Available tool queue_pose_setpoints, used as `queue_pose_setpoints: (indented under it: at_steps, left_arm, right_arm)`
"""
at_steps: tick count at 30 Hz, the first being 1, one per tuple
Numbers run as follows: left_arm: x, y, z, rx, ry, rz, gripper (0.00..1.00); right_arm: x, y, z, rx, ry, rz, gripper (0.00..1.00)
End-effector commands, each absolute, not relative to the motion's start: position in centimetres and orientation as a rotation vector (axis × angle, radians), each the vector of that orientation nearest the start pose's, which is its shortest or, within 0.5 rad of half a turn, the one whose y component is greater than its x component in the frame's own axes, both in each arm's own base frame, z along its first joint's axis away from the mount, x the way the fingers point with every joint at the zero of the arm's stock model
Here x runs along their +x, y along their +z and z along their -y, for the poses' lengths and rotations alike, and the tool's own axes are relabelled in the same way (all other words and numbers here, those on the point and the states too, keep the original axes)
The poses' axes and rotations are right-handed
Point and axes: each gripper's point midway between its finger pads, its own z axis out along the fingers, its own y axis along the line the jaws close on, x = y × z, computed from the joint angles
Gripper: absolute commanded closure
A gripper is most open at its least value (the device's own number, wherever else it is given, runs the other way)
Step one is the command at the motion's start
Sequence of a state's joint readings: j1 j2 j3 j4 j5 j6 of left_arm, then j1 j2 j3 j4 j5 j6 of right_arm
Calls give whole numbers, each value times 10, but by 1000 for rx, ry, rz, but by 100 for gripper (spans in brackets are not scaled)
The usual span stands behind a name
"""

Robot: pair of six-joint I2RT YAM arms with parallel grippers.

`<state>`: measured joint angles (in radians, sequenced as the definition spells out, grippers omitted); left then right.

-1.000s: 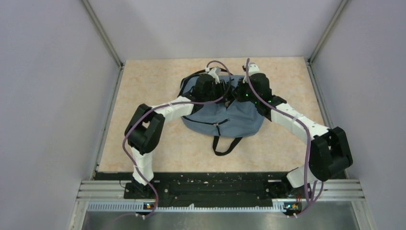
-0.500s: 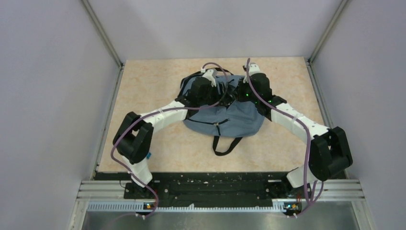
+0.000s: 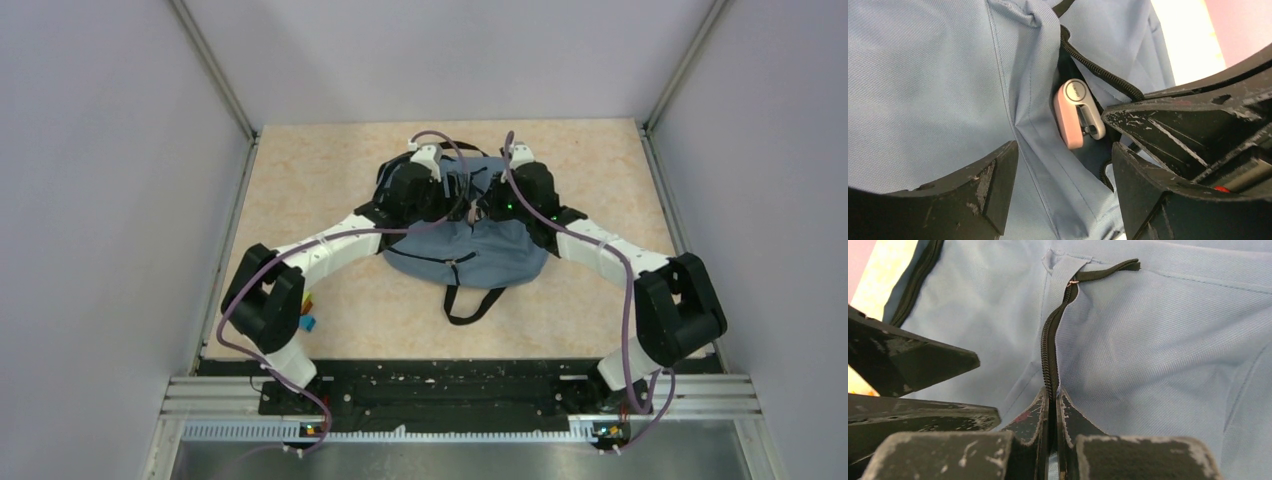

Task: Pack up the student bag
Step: Adjust the student bag at the center of the board.

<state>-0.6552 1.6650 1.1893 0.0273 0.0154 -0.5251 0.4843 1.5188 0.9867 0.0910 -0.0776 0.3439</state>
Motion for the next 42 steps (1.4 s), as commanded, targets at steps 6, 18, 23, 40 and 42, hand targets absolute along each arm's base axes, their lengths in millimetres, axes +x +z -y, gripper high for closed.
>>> queue_pose_setpoints:
  at_steps: [6, 18, 23, 40, 42]
  left_arm:
    - [420, 162, 330, 128, -689, -2064, 25]
    - [455, 150, 334, 66, -624, -2037, 25]
    - [469, 144, 339, 46, -609, -2026, 23]
    - [438, 195, 338, 452, -667, -1934, 95]
    - [424, 205, 349, 517, -825, -1919, 100]
  right_arm:
    - [377, 129, -248, -224, 607, -2134, 100]
    - [375, 134, -241, -208, 583, -2108, 98]
    - [373, 133, -241, -208, 589, -2111, 98]
    - [375, 143, -239, -213, 552, -2087, 97]
    - [374, 141, -244, -224, 557, -2093, 97]
